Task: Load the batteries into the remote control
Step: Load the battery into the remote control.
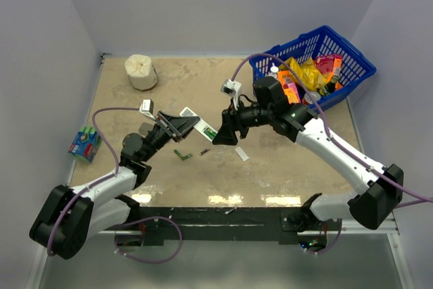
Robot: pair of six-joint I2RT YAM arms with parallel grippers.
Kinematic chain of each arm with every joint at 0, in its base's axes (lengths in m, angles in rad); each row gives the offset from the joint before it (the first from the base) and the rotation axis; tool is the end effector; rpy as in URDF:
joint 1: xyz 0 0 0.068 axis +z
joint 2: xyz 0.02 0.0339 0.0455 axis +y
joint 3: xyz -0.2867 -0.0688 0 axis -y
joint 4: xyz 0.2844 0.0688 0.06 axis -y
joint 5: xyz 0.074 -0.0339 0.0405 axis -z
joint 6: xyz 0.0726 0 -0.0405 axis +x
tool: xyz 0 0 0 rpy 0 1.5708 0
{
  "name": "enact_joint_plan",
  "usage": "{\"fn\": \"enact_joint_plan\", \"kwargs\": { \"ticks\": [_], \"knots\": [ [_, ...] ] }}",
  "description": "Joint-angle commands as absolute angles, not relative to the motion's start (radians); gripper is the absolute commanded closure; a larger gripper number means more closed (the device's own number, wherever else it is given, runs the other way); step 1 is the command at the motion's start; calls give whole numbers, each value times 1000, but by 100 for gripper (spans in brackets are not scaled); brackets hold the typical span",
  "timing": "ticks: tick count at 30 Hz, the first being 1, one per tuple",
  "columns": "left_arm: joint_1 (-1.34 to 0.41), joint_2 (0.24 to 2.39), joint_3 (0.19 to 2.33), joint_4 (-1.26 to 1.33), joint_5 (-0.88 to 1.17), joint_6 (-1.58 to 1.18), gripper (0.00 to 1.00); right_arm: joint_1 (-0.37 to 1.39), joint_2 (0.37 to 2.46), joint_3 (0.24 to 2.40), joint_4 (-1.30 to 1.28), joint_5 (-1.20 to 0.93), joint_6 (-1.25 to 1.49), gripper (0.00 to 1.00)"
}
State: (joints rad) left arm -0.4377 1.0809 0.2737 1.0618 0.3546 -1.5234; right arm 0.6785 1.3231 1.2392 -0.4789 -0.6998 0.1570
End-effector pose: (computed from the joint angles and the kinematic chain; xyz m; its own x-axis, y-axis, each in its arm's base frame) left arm 0.2272 -0.1341 0.2383 -0.6902 -0.7112 -0.1332 0.2611 -0.0731 -0.9625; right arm 0.2413 0.2546 0.3583 -0.5516 -0.2911 -0.7816 -0.8281 0.3029 0.4717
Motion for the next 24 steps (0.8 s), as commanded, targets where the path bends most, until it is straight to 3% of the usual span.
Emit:
{"fn": "enact_joint_plan", "kwargs": {
  "ticks": [1,24],
  "knots": [
    [-431,1072,308,1140,345,-1505,100,673,1298,1276,-476,-706,150,34],
    [-426,1040,308,1143,345,-1500,100,629,1261,1172,-357,-787,229,50]
  ]
}}
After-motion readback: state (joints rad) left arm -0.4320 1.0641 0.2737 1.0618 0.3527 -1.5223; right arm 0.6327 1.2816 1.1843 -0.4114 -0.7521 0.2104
